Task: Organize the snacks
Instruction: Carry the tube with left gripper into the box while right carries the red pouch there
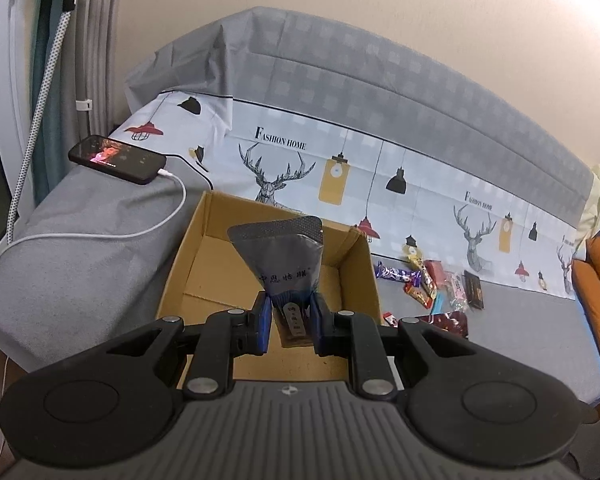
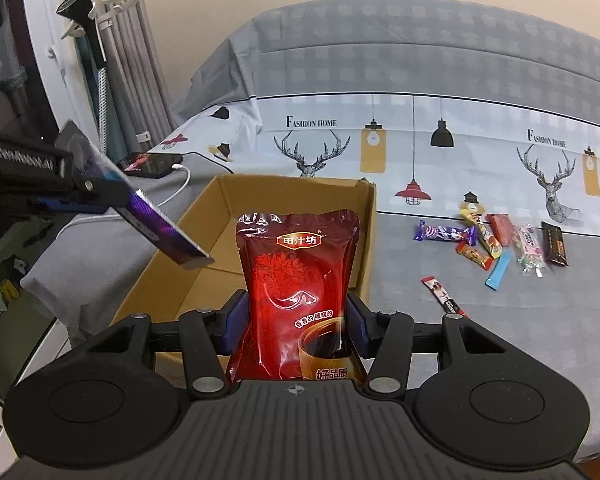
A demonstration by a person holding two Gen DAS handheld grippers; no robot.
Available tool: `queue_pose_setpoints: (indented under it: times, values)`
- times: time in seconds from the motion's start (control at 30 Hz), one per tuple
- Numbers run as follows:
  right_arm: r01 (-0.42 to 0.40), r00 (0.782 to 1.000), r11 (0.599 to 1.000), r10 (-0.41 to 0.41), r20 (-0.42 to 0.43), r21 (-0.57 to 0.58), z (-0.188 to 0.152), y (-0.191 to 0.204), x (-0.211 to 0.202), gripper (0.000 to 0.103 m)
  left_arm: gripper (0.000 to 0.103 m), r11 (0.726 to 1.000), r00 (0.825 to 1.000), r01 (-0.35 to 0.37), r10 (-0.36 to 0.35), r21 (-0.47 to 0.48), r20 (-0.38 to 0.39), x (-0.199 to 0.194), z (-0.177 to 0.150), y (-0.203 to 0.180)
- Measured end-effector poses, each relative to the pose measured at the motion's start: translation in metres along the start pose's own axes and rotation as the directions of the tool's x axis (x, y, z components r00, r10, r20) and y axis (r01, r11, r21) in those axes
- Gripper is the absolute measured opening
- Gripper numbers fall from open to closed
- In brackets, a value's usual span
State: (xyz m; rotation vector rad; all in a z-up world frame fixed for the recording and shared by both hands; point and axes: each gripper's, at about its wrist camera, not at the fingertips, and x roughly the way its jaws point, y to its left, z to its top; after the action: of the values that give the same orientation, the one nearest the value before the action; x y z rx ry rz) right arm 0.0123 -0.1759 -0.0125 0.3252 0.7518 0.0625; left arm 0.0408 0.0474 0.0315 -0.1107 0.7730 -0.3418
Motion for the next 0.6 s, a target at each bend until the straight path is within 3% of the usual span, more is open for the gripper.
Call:
queue_pose_setpoints:
  times: [0.6]
  values:
    - [-0.034,0.998,0.999,0.033,-0.062,-0.017,0.001,0.01,0.043,0.054,0.022,0.997,0.992,-0.073,0.075,0.018,-0.103,0.054,-0.006,0.017]
